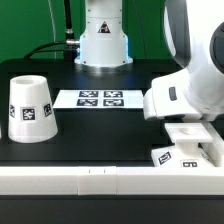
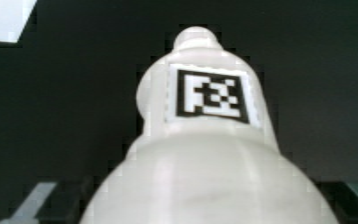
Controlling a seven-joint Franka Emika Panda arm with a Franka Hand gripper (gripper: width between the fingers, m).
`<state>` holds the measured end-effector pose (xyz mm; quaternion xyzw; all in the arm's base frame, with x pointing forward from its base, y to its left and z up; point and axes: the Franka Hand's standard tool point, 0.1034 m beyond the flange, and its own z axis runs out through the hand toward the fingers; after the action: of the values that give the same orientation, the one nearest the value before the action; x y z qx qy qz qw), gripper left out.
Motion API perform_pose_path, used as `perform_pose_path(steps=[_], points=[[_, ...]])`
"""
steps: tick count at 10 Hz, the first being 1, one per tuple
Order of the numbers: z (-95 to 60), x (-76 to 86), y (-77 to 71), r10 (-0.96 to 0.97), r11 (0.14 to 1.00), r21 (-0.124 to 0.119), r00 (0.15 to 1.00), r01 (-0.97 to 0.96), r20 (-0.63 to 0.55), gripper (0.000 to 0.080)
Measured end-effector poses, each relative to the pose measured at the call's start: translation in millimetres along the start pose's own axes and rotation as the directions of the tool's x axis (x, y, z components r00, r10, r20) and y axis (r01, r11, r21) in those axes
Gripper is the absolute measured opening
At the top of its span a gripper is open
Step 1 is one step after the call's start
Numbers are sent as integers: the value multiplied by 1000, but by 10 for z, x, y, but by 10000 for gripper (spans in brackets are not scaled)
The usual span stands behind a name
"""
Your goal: Assemble lamp
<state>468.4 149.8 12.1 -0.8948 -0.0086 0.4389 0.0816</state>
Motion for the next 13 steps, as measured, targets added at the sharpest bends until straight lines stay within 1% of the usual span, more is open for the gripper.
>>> perform_pose_path(steps=[1,2,3,4,5,6,7,8,9,10,11,13], points=[[-48,-19,8,-18,1000,3,1000,18,-7,573],[-151,-65,10,-36,999,5,999,37,-23,574],[-280,-175,6,-56,998,11,998,56,-28,574],[-495,-337,1,-70,997,21,997,71,-40,574],[-713,-475,10,-77,997,26,995,79,-64,574],[-916,-598,17,-79,996,29,993,81,-84,574],[-1104,-687,28,-78,996,32,990,82,-121,574],[-1194,-724,33,-78,996,32,987,83,-142,574],[-1222,-624,24,-73,996,30,975,81,-208,574],[-1273,-578,28,-64,997,25,950,75,-304,574],[-1280,-595,43,-57,997,19,928,69,-369,574],[-1331,-511,73,-46,998,11,863,59,-504,574]])
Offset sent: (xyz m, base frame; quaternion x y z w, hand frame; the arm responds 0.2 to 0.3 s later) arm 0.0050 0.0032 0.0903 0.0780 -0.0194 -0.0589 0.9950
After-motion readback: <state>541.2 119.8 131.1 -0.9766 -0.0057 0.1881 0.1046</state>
